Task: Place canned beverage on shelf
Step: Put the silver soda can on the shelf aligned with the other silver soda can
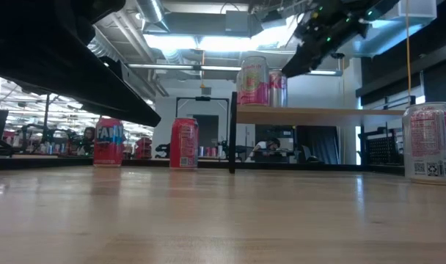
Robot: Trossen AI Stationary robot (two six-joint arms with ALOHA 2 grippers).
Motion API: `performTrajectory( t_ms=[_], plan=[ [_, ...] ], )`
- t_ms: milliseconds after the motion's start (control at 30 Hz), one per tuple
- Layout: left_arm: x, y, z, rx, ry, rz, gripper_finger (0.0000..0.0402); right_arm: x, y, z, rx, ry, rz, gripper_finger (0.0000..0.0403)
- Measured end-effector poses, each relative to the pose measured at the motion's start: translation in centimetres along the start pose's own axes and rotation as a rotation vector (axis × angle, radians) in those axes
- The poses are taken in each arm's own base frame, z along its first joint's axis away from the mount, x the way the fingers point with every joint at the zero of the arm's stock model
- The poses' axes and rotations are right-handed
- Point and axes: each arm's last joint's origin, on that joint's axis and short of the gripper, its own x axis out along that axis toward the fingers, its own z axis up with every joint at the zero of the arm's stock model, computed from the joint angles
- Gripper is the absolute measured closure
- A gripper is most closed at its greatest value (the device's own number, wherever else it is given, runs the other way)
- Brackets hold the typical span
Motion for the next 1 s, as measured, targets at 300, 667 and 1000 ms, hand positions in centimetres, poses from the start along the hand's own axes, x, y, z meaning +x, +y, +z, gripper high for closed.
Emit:
performTrajectory(
  t_ms=[300, 667, 1000],
  plan=[
    [0.4, 0.6, 0.3, 0.014, -0.001, 0.023, 0.0056, -4.9, 2.5, 1.5, 0.049, -0.050, -0.016, 0.0055],
    [1.1, 1.7, 0.7, 0.071, -0.001, 0.061, 0.0056, -5.9, 9.6, 0.0, 0.163, 0.338, 0.014, 0.0054],
    [1.8, 2.9, 1.2, 0.075, 0.001, 0.099, 0.0056, -5.7, 14.5, -4.7, 0.315, 0.750, -0.014, 0.0054]
  ],
)
